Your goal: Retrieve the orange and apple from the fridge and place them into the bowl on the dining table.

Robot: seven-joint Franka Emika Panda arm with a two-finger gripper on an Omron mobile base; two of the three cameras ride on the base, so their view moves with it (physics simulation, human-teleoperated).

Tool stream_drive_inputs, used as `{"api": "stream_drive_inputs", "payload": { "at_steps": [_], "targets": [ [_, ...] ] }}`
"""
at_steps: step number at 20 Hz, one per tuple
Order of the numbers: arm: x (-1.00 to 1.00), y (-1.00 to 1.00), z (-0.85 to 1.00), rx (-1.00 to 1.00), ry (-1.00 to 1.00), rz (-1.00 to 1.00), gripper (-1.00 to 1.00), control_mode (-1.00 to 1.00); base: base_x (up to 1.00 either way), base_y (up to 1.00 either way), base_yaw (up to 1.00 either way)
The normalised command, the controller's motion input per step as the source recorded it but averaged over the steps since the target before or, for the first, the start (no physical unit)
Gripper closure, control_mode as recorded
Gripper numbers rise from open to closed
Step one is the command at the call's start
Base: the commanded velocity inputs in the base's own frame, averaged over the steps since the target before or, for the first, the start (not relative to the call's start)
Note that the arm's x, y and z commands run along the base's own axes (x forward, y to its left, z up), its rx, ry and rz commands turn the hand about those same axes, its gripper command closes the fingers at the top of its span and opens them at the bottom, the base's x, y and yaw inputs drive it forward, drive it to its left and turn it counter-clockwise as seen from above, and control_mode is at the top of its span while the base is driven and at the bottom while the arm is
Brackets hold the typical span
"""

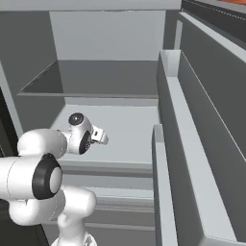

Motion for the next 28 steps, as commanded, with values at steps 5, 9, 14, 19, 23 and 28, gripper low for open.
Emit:
{"api": "stream_drive_inputs", "payload": {
  "at_steps": [5, 9, 14, 19, 23, 28],
  "targets": [
    [0.0, 0.01, -0.21, 0.0, 0.0, 0.0, 1.0, -1.0, 0.0, 0.0, 0.0],
    [-0.49, -0.05, -0.03, 0.0, 0.0, 0.01, 1.0, -1.0, 0.0, 0.0, 0.0],
    [-1.0, -0.33, 0.44, 0.03, -0.09, 0.08, 1.0, -1.0, 0.0, 0.0, 0.0],
    [-1.0, -0.1, 0.95, 0.01, -0.12, 0.17, 1.0, -1.0, 0.0, 0.0, 0.0],
    [-1.0, 0.0, 0.81, 0.0, -0.06, 0.19, 1.0, -1.0, 0.0, 0.0, 0.0],
    [-0.89, 0.0, 0.38, 0.0, 0.0, 0.1, 1.0, -1.0, 0.0, 0.0, 0.0]
  ]
}}
